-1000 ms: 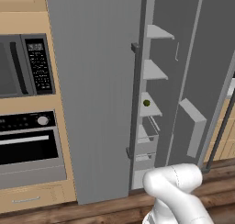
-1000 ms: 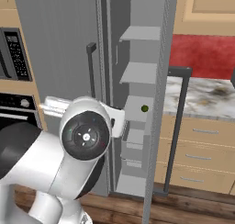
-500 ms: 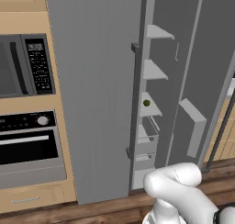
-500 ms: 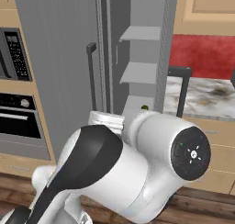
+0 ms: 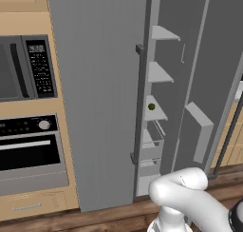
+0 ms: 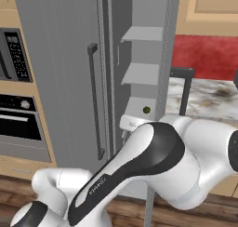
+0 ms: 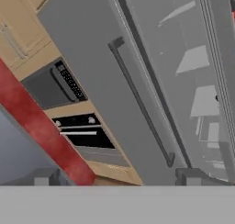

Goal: Pick up the frozen fish from the freezer, place it on any shelf in the fridge, and close the fridge and freezer doors when done.

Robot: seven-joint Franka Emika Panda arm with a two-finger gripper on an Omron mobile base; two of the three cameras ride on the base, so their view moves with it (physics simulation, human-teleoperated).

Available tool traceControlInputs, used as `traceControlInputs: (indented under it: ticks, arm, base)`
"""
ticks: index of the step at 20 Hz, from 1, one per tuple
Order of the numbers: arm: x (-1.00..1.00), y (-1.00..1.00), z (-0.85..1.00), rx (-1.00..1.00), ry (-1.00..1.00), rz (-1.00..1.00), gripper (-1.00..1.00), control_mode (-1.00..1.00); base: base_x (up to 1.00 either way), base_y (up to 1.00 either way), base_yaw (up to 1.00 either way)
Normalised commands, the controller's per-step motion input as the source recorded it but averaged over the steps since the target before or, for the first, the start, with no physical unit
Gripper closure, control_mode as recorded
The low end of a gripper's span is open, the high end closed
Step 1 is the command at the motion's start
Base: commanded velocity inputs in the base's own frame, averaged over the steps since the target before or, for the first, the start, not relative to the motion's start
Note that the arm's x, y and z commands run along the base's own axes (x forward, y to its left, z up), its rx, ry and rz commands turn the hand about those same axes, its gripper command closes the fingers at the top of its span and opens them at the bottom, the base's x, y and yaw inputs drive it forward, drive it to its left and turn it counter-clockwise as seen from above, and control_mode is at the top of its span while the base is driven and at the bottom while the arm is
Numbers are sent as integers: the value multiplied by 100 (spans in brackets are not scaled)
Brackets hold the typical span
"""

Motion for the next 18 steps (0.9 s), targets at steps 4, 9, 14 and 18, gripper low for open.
traceControlInputs:
  ticks: [4,9,14,18]
  arm:
    - [36,-1,-66,22,-3,2,-100,-100]
    - [66,-42,-5,2,-8,0,-100,-100]
    - [53,-53,-2,0,-2,0,-100,-100]
    - [55,-54,-7,0,0,0,-100,-100]
  base:
    - [0,0,0]
    - [0,0,0]
    - [0,0,0]
    - [0,0,0]
